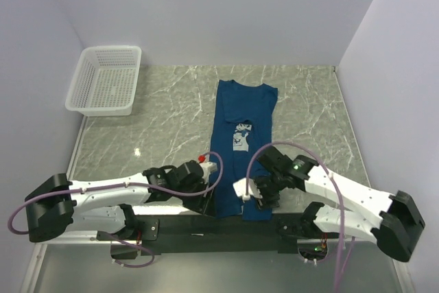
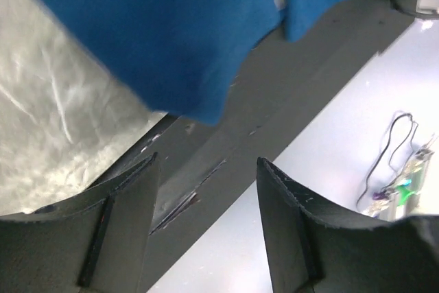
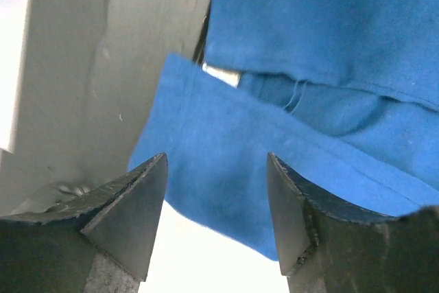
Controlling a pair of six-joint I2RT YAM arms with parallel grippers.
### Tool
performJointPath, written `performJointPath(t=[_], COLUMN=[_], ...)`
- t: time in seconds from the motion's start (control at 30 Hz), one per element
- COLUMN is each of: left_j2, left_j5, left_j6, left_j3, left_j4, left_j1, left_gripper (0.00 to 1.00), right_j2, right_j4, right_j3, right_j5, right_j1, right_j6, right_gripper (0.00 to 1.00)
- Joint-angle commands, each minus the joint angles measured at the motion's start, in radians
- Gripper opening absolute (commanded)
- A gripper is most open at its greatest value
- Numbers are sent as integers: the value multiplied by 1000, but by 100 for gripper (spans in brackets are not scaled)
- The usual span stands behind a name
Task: Fold and stack the t-shirts
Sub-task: Fold the tshirt
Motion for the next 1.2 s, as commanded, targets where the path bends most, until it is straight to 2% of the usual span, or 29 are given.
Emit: performJointPath(t=[0.0,0.2,0.53,0.77,0.93,1.0,1.03,1.17], left_j2=[-30,-116,60,116,142,139,140,139], left_j5=[33,-2,-46,-92,-89,-91,-94,-85], left_j6=[-196,-417,-543,-551,-551,-554,-551,-545], left_j3=[-82,-213,-175,-143,-142,-150,-150,-149], left_j4=[147,294,353,354,366,374,379,394], left_j1=[-8,-8,-9,-9,-8,-8,-8,-9], left_gripper=[63,63,55,42,30,22,14,1], right_j2=[-107,-232,-276,-267,-198,-183,-171,-172], right_j4=[-43,-98,-86,-138,-87,-52,-46,-27], right_j3=[-56,-103,-134,-133,-160,-180,-183,-191], right_j5=[102,119,114,56,119,148,169,191], right_j1=[42,64,66,84,177,211,219,231], right_j6=[-148,-198,-188,-277,-253,-236,-234,-247], right_gripper=[67,68,65,62,57,55,55,55])
